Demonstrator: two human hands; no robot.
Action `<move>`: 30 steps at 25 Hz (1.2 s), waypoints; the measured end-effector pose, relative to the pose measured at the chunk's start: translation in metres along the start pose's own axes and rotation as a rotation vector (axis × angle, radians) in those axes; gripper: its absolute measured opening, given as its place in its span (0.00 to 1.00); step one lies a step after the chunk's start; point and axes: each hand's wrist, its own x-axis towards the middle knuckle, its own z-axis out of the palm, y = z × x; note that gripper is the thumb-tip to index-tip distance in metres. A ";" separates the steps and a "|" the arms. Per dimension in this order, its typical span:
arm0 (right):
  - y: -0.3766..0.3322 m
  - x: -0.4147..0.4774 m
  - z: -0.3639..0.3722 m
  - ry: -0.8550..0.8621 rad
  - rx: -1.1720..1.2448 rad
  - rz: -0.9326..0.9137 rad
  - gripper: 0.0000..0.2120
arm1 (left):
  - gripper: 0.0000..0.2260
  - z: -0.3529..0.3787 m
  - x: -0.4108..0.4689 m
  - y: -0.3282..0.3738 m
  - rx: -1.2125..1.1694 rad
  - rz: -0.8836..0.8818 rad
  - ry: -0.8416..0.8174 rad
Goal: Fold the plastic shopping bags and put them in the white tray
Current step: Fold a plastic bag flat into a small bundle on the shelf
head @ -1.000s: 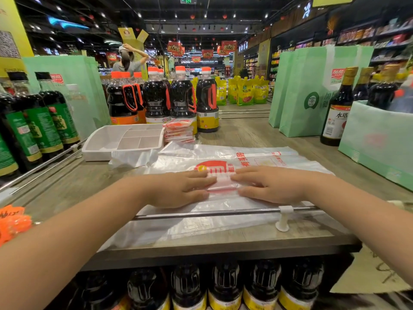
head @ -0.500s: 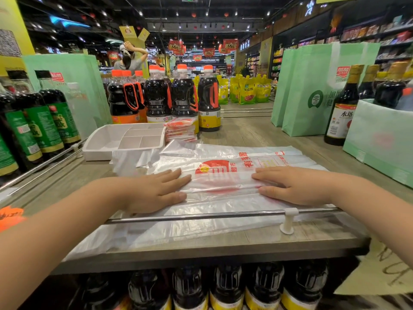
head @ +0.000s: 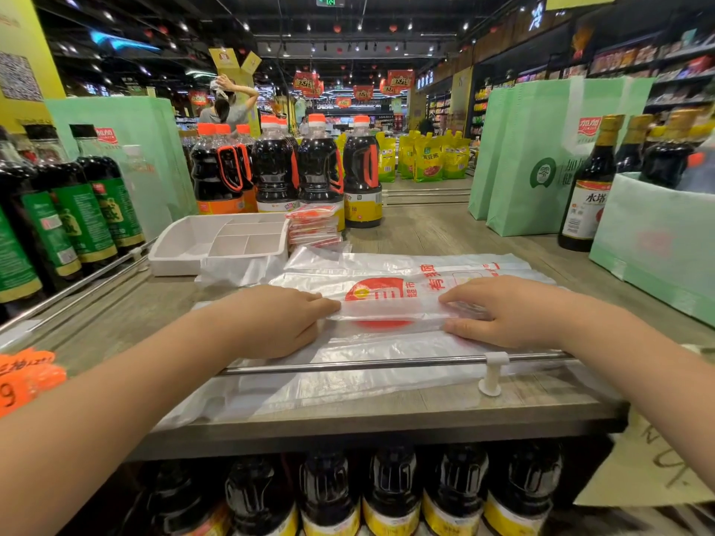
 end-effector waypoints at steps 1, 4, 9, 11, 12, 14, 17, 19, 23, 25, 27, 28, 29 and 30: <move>-0.001 -0.001 0.000 0.006 -0.002 -0.007 0.28 | 0.21 0.001 0.000 -0.001 -0.018 0.010 0.018; -0.003 -0.004 -0.002 0.026 0.010 -0.028 0.23 | 0.20 0.003 -0.004 -0.006 -0.110 0.055 0.052; -0.001 -0.004 -0.002 0.102 0.025 -0.082 0.17 | 0.19 -0.002 -0.009 -0.010 -0.267 0.078 0.137; 0.001 -0.003 -0.003 0.130 0.022 -0.108 0.18 | 0.18 -0.001 -0.009 -0.015 -0.283 0.071 0.152; 0.002 -0.002 -0.003 0.144 0.010 -0.117 0.19 | 0.17 0.000 -0.010 -0.017 -0.289 0.068 0.167; 0.001 -0.002 -0.005 0.211 -0.016 -0.102 0.17 | 0.17 0.001 -0.009 -0.020 -0.311 0.062 0.243; 0.000 0.001 -0.010 0.374 -0.029 -0.074 0.16 | 0.21 -0.003 -0.006 -0.026 -0.333 -0.009 0.376; -0.001 0.005 -0.014 0.408 -0.053 -0.041 0.21 | 0.24 -0.005 -0.003 -0.028 -0.274 -0.057 0.428; -0.004 0.016 -0.014 0.324 -0.212 0.039 0.26 | 0.19 -0.003 0.007 -0.029 -0.122 -0.155 0.408; -0.008 0.019 -0.012 0.236 -0.220 0.038 0.26 | 0.20 -0.003 0.008 -0.026 -0.170 -0.156 0.305; -0.008 0.019 -0.010 0.140 -0.207 0.045 0.25 | 0.21 0.000 0.008 -0.023 -0.168 -0.129 0.246; -0.007 0.020 -0.009 0.100 -0.189 0.056 0.26 | 0.22 0.001 0.008 -0.023 -0.149 -0.126 0.222; -0.006 0.019 -0.007 0.065 -0.172 0.070 0.26 | 0.22 0.003 0.009 -0.023 -0.135 -0.131 0.188; -0.005 0.019 -0.006 0.033 -0.163 0.080 0.26 | 0.22 0.005 0.009 -0.024 -0.127 -0.132 0.149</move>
